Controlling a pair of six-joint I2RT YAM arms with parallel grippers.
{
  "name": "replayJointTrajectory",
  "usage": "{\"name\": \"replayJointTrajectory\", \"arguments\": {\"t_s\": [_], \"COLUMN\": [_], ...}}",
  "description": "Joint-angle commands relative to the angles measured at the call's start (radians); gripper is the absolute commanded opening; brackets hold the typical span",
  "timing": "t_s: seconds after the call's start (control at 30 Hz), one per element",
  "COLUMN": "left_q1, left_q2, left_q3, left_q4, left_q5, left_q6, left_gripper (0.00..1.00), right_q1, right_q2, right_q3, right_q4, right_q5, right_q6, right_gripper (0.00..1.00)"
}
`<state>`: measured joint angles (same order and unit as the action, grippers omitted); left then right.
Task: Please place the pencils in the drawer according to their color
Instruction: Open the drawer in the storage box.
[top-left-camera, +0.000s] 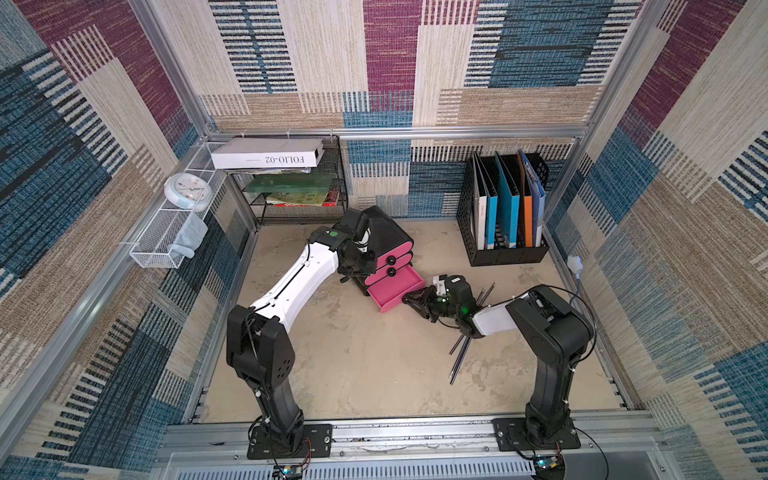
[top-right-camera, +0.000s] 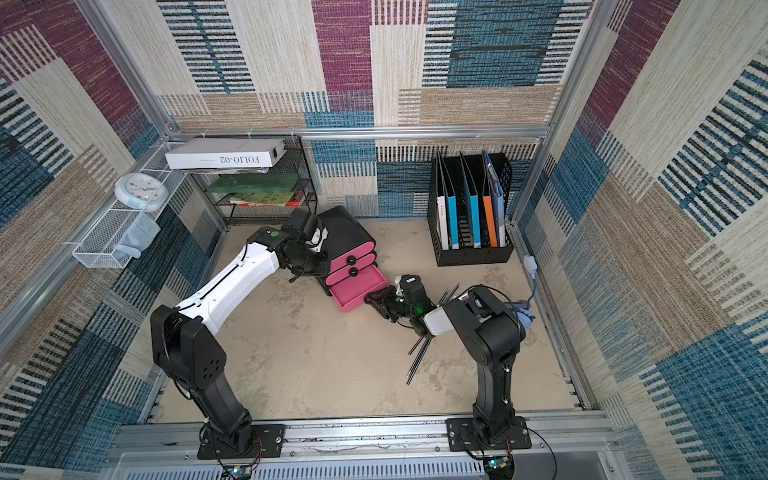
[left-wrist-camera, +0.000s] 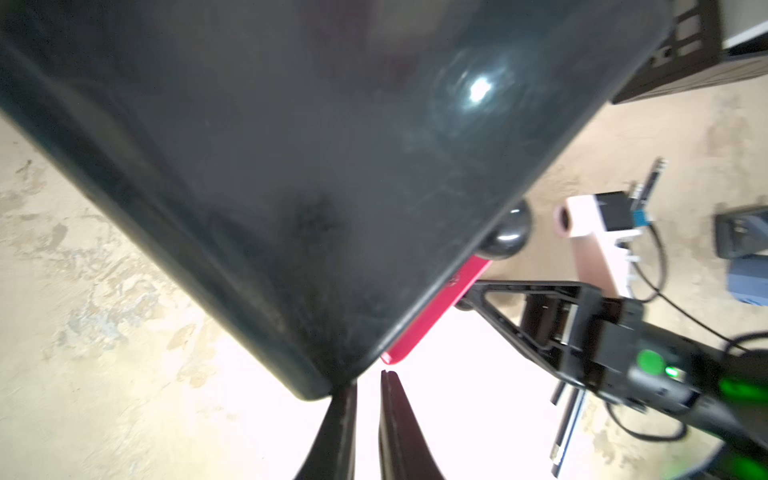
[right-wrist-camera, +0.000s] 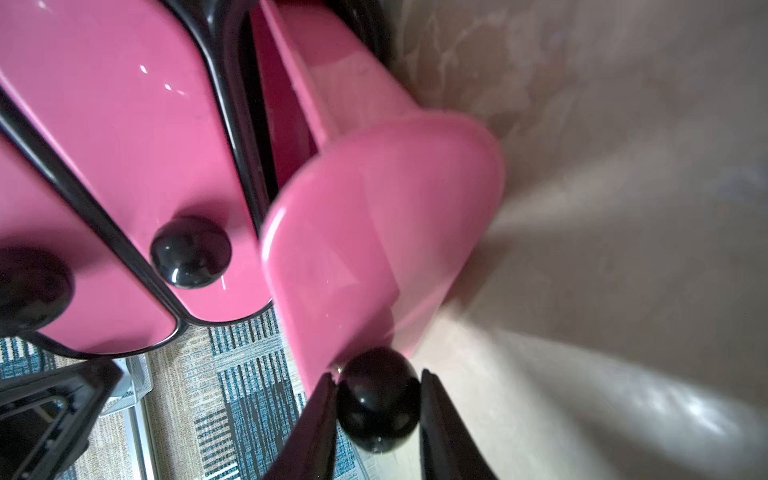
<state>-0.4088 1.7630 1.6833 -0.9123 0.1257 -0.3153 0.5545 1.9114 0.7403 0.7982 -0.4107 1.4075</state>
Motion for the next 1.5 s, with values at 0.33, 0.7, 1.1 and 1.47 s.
{"name": "replayJointTrajectory", "arguments": {"t_s": [0.33,0.7,1.1,1.47], "left_q1": [0.004,0.032,0.033,0.033], "left_q2": [-0.079,0.018,0.054,0.008], "left_q3": [0.019,0.084,0.088,0.158], "left_q4": [0.072,0.077,0.074,0.078], "left_q5": [-0.022,-0.102,-0.095,-0.050], "left_q6": [-0.041,-0.045,-0.043,-0.027], "left_gripper": [0.31,0.31,0.31,0.46], "right_q1": [0.004,0.005,0.007,0.005], "right_q2": [-0.035,-0.100,-0.158,-0.264], "right_q3": [-0.057,-0.146,-0.226,-0.126], "right_q4": [0.064,0.048,0.033,-0.193], "right_q5": [-0.027,-0.035,-0.052,-0.046], "right_q6": [-0.027,-0.044,-0.060,-0.186], "right_gripper": [0.20,0.20,0.30,0.82]}}
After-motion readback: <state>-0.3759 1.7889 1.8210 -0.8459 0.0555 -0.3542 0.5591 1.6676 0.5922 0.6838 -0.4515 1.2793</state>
